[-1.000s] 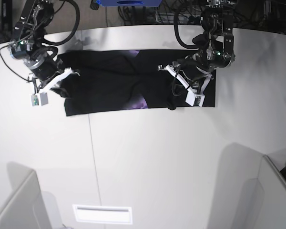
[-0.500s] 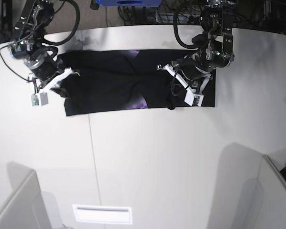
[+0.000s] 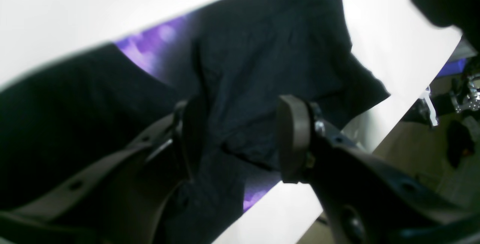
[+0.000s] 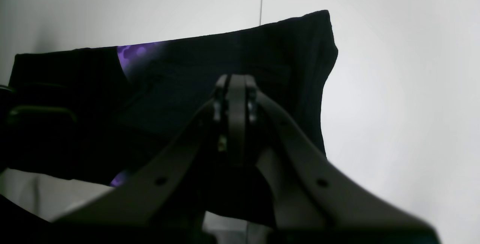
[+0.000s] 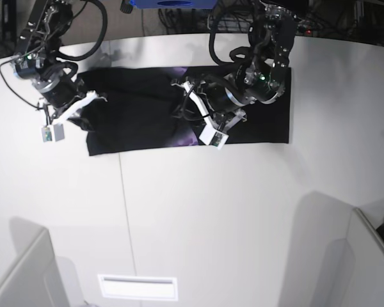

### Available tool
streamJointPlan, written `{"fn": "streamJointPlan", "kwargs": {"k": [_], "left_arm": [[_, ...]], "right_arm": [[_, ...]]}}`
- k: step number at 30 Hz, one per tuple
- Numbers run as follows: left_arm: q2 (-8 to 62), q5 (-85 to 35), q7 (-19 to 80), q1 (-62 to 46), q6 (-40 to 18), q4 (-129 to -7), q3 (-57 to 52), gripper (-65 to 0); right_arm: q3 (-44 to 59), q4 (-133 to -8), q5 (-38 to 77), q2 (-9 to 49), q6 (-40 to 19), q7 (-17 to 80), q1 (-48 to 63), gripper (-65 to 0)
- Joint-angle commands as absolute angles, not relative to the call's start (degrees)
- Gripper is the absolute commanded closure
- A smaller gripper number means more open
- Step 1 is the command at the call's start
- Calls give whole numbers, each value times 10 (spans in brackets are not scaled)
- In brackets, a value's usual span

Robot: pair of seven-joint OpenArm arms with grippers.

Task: Fold the T-shirt properly
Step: 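Fold the hem end with left gripper toward the right gripper, then open the left gripper and lift it off the folded shirt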

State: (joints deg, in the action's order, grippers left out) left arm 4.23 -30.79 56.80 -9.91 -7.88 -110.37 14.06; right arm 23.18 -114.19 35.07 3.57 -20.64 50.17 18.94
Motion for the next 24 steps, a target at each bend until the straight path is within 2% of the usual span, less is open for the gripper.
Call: {"fn": "streamJointPlan", "kwargs": {"k": [1,2,4,5,9,19,24], "left_arm": [[43,-314,557,-106,-81,-1129,123,-258],[47,-314,557,-122,-81,-1137,100,-202],[55,-314,557,-146,-81,-1139,54,-23],[56,-314,557,-156,-81,-1137,36,0],[71,-314,556,-210,-85,-1134,-27,0],[84,-313,554,-213,-84,-1050,-17,0],[88,-314,556,-226,-85,-1132,-61,0]], "right_arm": [[234,-1151,359,40,-211,489,188,0],[234,-1151,359,40,-211,489,188,0],[234,-1151,359,40,-211,488,189,0],[234,-1151,359,40,-211,488,189,0],[234,-1151,359,42,-211,487,187,0],[234,-1149,359,42,-211,489,171,0],[234,-1114,359,39,-211,505,145,0]]}}
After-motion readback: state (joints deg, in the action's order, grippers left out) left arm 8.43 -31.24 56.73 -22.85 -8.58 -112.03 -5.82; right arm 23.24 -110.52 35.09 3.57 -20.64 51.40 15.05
